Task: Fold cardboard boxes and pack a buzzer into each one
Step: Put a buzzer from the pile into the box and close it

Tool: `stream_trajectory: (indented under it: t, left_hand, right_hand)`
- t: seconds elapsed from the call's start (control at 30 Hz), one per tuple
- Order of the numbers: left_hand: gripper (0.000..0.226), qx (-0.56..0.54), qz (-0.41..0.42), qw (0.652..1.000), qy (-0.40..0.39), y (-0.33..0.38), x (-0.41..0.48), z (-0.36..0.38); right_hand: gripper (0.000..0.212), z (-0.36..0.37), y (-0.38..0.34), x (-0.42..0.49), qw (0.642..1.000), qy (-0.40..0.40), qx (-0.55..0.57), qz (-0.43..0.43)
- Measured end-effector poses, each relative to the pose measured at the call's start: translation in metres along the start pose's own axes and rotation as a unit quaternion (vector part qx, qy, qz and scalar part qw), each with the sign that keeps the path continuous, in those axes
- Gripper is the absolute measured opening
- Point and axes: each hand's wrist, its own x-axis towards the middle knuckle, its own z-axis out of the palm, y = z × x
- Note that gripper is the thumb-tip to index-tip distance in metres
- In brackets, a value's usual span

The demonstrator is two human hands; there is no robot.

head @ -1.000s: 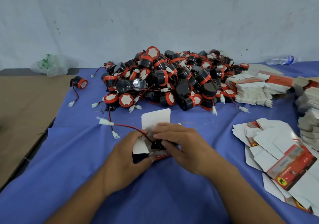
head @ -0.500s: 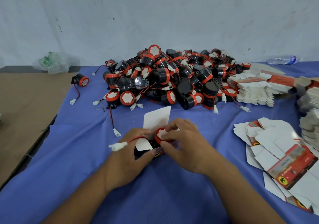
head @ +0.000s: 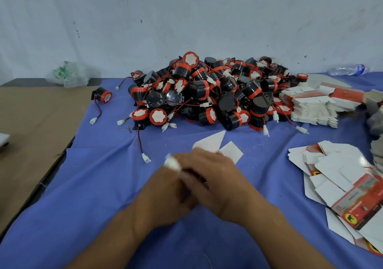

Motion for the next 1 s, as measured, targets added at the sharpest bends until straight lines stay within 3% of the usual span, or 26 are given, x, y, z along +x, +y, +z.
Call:
stream_trajectory:
  t: [0.1,0.13,0.2,0.3,0.4,0.53,0.67,0.8,0.9,1.0]
  left_hand:
    - [0.048,0.020,-0.004,1.000,-0.003,-0.004,0.002,0.004]
    - [0.047,0.010,-0.009,1.000,-0.007,-0.004,0.001,0.005]
    - [0.048,-0.008,-0.010,1.000,0.008,-0.006,-0.002,0.009]
    - [0.050,-0.033,-0.024,0.999,0.034,-0.010,-0.003,0.010]
    - [0.050,-0.051,-0.039,0.997,0.041,-0.012,-0.003,0.011]
    - [0.048,-0.042,-0.033,0.997,0.048,-0.014,-0.004,0.011]
    - [0.046,-0.031,-0.016,0.998,0.047,-0.014,-0.003,0.013]
    - [0.037,-0.061,-0.072,0.993,0.072,-0.015,-0.004,0.013]
    - [0.029,-0.031,-0.051,0.995,0.082,-0.015,-0.003,0.015]
    - [0.028,-0.024,-0.028,0.996,0.084,-0.013,-0.002,0.013]
  right_hand:
    - [0.057,-0.010,0.009,-0.001,0.968,0.144,0.147,0.144]
    - [0.061,-0.014,0.013,-0.002,0.959,0.179,0.161,0.151]
    - [0.050,-0.018,0.020,-0.004,0.967,0.199,0.091,0.127]
    - [0.035,-0.011,0.019,-0.006,0.982,0.151,-0.029,0.110]
    - [0.026,-0.007,0.021,-0.006,0.987,0.115,-0.043,0.106]
    - [0.033,-0.013,0.029,-0.008,0.982,0.024,-0.043,0.183]
    - [0.037,-0.014,0.025,-0.006,0.976,-0.082,-0.061,0.192]
    - [0.014,-0.012,0.026,-0.003,0.962,-0.038,-0.089,0.256]
    - [0.024,-0.010,0.025,-0.005,0.967,0.021,-0.128,0.219]
    - [0.030,-0.006,0.022,-0.005,0.959,0.021,-0.154,0.236]
